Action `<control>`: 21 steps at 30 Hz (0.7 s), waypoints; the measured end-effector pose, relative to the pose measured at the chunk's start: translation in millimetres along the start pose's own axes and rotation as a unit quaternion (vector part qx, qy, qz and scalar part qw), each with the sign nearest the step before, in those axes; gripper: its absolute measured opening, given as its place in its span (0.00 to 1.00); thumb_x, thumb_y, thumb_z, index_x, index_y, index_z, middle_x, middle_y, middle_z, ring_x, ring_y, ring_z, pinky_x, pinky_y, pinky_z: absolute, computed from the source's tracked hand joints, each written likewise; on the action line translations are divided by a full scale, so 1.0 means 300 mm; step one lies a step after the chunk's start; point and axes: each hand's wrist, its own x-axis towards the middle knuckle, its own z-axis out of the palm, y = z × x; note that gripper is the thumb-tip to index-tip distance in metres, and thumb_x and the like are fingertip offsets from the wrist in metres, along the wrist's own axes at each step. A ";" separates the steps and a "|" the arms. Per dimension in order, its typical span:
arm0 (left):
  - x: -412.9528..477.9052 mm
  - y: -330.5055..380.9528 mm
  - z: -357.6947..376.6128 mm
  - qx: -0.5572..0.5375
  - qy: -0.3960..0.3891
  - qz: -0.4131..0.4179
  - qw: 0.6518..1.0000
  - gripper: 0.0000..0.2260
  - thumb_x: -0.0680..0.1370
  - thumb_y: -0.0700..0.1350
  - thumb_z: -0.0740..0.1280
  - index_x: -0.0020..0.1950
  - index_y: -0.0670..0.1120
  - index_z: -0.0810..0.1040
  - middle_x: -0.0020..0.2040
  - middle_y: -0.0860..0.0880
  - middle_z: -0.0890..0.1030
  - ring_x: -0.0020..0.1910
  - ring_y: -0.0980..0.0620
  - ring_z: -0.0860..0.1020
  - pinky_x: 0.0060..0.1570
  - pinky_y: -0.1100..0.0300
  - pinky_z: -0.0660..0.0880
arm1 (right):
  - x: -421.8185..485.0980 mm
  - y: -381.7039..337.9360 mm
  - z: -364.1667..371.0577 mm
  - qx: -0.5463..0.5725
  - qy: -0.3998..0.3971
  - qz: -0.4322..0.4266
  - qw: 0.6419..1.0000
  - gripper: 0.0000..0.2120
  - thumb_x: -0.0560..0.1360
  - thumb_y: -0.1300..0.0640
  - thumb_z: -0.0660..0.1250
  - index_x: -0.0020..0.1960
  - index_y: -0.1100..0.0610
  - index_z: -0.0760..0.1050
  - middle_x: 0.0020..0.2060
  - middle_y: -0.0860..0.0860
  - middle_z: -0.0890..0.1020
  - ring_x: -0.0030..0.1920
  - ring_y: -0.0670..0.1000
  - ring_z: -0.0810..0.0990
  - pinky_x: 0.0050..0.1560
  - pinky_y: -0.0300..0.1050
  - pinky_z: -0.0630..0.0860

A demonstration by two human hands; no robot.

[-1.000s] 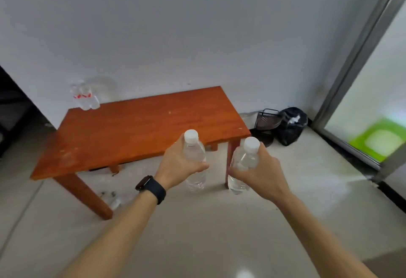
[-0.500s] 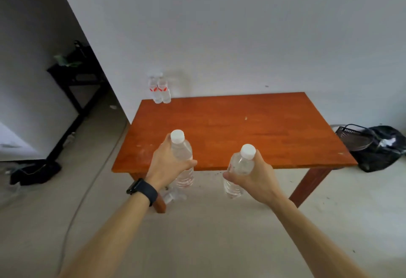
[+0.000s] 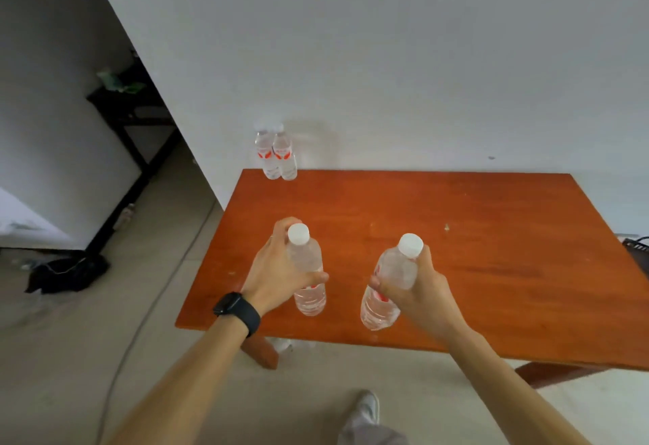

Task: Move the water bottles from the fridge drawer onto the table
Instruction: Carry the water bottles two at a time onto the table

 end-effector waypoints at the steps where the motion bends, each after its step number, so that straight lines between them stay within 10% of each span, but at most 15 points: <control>1: 0.053 -0.005 -0.001 -0.004 -0.009 -0.009 1.000 0.44 0.64 0.53 0.83 0.70 0.58 0.58 0.60 0.54 0.74 0.57 0.52 0.75 0.54 0.58 0.77 | 0.067 -0.005 0.003 0.000 -0.009 0.002 1.000 0.33 0.71 0.39 0.73 0.65 0.48 0.57 0.51 0.48 0.80 0.45 0.46 0.81 0.37 0.37 0.77; 6: 0.330 -0.047 0.008 0.069 -0.025 0.006 0.997 0.41 0.66 0.57 0.81 0.69 0.63 0.57 0.56 0.55 0.78 0.54 0.53 0.78 0.52 0.54 0.81 | 0.375 -0.024 0.026 -0.012 -0.039 0.009 0.999 0.32 0.73 0.39 0.71 0.64 0.49 0.55 0.47 0.49 0.79 0.38 0.45 0.80 0.28 0.34 0.73; 13: 0.731 -0.146 0.021 0.110 -0.075 0.014 0.991 0.28 0.71 0.53 0.76 0.60 0.59 0.61 0.51 0.53 0.78 0.44 0.54 0.80 0.41 0.55 0.83 | 0.737 -0.043 0.099 0.025 -0.053 0.041 0.997 0.34 0.71 0.44 0.76 0.67 0.46 0.59 0.54 0.47 0.79 0.51 0.50 0.83 0.50 0.53 0.84; 21: 1.227 -0.240 0.020 0.255 -0.078 0.112 0.957 0.23 0.70 0.57 0.71 0.58 0.51 0.66 0.52 0.49 0.79 0.43 0.46 0.80 0.43 0.50 0.79 | 1.141 -0.084 0.226 0.055 0.035 0.104 0.992 0.34 0.66 0.43 0.80 0.66 0.48 0.69 0.53 0.44 0.81 0.53 0.46 0.82 0.52 0.47 0.81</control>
